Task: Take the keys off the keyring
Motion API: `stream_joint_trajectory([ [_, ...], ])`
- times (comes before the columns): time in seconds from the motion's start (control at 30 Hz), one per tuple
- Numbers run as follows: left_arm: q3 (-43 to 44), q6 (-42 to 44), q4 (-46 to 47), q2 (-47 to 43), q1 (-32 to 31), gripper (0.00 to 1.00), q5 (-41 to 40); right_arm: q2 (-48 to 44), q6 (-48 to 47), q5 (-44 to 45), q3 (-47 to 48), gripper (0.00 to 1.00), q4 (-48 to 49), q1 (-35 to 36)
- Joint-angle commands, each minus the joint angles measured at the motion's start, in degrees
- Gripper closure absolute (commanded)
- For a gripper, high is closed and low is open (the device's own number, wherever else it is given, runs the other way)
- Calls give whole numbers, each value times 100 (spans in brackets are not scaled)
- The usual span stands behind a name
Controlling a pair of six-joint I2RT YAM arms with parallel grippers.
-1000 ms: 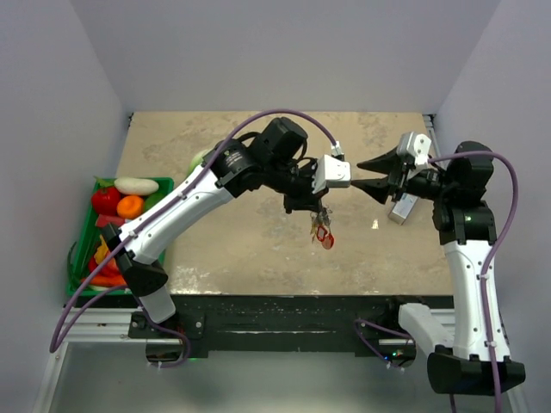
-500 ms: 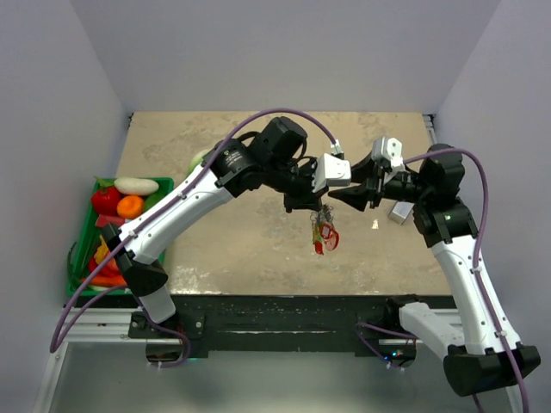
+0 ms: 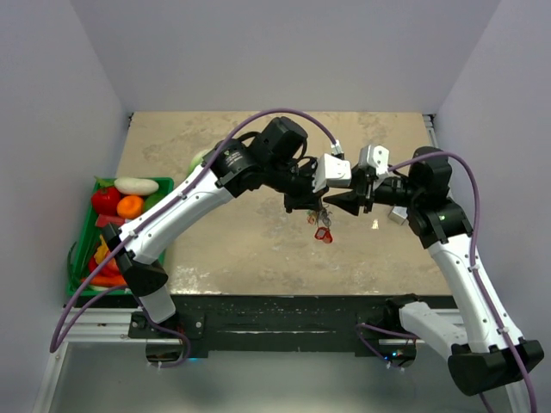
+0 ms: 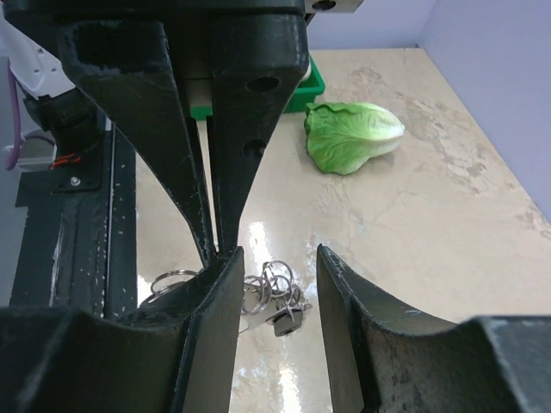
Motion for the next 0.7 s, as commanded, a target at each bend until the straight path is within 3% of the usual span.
stream_joint_trajectory([
  [0.0, 241, -163, 334, -85, 56, 100, 75, 13, -360, 172, -10, 58, -214, 78],
  [0.67, 118, -199, 378, -226, 197, 100, 49, -216, -642, -75, 113, 57, -644, 96],
])
